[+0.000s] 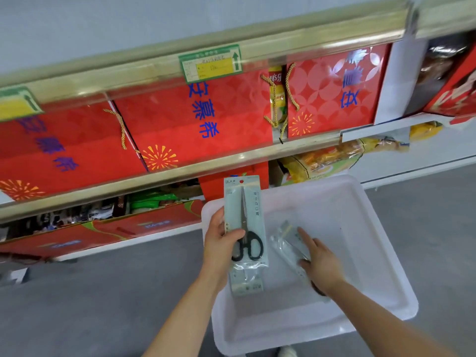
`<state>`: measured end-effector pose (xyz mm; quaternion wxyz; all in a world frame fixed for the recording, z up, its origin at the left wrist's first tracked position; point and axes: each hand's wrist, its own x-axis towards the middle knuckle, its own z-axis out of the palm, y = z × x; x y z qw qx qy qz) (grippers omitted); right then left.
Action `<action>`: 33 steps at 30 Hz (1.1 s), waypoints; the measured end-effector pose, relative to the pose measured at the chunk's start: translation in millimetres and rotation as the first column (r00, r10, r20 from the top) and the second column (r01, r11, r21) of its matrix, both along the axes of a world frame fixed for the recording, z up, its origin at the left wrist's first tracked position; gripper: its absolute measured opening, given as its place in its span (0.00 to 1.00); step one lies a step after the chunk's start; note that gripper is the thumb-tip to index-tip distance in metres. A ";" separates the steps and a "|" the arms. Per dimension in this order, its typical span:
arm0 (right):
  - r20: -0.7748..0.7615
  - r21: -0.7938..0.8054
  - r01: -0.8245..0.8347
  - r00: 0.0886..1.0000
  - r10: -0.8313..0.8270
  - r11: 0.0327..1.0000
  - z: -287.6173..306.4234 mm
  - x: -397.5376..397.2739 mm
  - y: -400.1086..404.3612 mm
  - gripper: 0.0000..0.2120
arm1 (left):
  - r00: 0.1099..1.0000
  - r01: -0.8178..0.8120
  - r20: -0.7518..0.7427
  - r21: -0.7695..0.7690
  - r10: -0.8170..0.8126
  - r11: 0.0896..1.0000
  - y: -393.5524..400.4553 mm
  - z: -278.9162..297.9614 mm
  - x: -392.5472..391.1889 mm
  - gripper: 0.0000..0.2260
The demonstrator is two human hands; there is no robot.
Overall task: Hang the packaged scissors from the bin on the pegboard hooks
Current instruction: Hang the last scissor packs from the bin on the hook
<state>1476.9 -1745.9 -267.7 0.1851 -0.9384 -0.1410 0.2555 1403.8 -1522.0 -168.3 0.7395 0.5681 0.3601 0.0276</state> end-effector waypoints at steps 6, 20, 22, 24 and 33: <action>-0.019 0.331 0.224 0.973 -0.231 0.917 71.7 1.6 22.6 0.40 | 0.973 -0.129 0.209 0.131 0.100 0.983 -1.0 60.7 -1.7 0.34; 0.168 0.776 0.063 0.939 -0.301 0.628 313.8 15.1 104.7 0.39 | 0.827 -0.480 0.485 0.348 0.283 0.805 45.4 238.1 9.1 0.34; 0.197 0.807 0.021 0.933 -0.302 0.590 341.0 15.7 114.4 0.38 | 0.800 -0.525 0.520 0.363 0.300 0.770 52.3 256.7 9.6 0.35; 0.214 0.832 -0.006 0.926 -0.310 0.555 365.5 16.5 123.5 0.38 | 0.781 -0.552 0.540 0.365 0.313 0.750 57.5 277.4 8.9 0.35; 0.279 0.895 -0.116 0.899 -0.337 0.430 462.0 14.9 161.4 0.37 | 0.691 -0.655 0.657 0.393 0.301 0.645 92.0 369.2 13.9 0.35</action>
